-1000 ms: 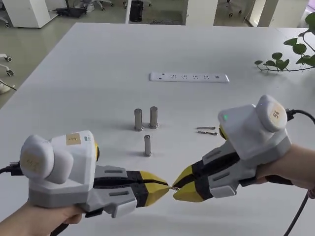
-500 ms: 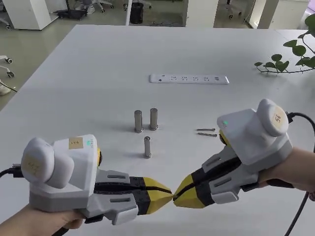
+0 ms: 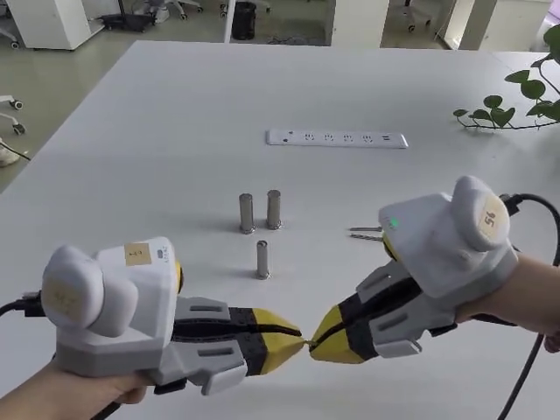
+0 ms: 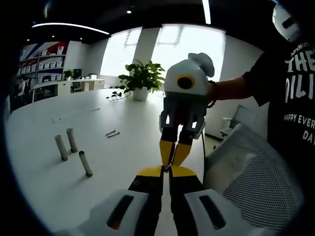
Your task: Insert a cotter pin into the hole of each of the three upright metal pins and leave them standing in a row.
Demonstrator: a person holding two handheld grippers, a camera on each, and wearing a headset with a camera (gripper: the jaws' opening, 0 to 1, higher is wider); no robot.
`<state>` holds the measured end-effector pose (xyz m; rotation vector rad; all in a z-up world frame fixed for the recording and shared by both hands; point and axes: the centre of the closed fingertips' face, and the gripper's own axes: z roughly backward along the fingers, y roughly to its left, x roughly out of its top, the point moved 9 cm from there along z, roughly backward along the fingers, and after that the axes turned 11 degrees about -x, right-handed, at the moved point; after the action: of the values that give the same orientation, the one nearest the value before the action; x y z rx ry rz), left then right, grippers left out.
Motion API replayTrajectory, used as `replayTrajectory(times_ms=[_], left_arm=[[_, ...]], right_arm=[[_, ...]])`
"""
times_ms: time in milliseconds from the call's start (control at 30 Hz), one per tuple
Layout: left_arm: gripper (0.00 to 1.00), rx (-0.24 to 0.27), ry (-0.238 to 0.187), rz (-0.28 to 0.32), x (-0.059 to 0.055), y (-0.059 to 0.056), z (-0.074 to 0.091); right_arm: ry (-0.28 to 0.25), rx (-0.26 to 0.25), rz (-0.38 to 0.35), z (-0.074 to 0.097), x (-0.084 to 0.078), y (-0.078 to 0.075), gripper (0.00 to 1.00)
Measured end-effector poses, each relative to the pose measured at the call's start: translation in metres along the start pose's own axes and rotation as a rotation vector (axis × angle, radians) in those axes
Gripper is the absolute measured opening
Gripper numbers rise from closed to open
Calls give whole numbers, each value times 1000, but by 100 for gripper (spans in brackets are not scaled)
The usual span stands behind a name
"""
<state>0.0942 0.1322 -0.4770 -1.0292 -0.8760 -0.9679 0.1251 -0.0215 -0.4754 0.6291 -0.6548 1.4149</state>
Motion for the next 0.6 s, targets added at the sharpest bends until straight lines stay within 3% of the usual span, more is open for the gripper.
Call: replayTrajectory(times_ms=[333,533,600], left_arm=[[9,193,-27,-17,-6,19,15],[12,300,5,-15,-11,34,18],[13,314,7,-8,-12,38,18]], right_arm=[[112,-149,-4,-3,-10,-22,0],[150,-205,1,-7,-10,-34,0],[158,-221,3,-8,-9,-39,0]])
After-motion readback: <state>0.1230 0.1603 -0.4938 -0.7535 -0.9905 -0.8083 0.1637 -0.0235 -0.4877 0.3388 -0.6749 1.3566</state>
